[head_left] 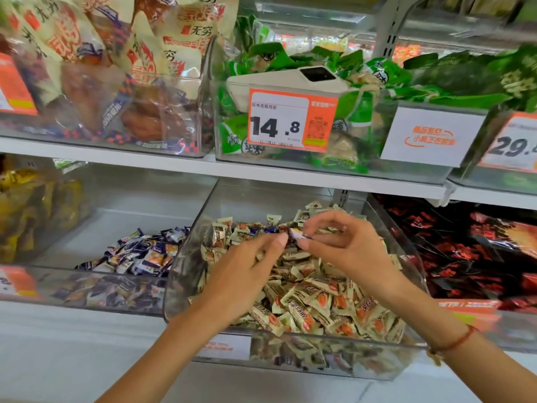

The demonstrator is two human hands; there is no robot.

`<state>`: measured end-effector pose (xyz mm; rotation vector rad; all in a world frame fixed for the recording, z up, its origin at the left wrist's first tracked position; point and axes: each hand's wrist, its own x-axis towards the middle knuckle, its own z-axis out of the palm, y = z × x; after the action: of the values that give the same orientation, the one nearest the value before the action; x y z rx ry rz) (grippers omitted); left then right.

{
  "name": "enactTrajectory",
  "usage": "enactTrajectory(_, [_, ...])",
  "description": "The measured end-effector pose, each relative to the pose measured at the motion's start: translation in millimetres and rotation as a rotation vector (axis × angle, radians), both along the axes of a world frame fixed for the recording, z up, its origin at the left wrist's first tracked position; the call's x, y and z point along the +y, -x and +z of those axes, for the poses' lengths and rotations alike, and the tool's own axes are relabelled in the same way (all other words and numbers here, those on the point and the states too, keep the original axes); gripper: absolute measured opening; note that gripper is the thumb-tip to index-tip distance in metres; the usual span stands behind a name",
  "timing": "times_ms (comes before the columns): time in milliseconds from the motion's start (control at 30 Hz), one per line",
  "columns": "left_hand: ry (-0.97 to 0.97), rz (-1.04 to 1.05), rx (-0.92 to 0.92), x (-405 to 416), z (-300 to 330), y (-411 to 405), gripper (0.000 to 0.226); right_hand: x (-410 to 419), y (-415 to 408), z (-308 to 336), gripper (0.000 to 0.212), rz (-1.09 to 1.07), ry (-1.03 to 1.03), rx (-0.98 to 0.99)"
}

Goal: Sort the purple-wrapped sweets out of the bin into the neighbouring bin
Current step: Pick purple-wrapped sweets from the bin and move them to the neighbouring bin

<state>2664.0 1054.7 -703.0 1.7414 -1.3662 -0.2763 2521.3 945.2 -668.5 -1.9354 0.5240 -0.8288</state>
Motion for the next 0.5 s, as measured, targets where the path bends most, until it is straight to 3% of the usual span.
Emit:
enactTrajectory(133, [0.443,0.18,0.272,8.5,6.7,-5.9,0.016,18.3,-46.1,10.0,0.014,0.077,-0.13,-0.155])
enactTrajectory(267, [0.589,0.219,0.374,20.6,12.9,-25.9,0.011,25.1,-77.6,18.8,0.012,0.214,-0.109,-0.084])
enactTrajectory(400, [0.578,0.341,0.383,32.1,4.2,-50.0,0.011,-6.5,-108.6,7.2,0.02,0.167,0.041,0.162])
enactTrajectory(500, [0.543,0.396,0.462,39.5,-2.5,-66.0,0.008,-41.4,-132.0,-21.3,0.025,0.154,0.369,0.536])
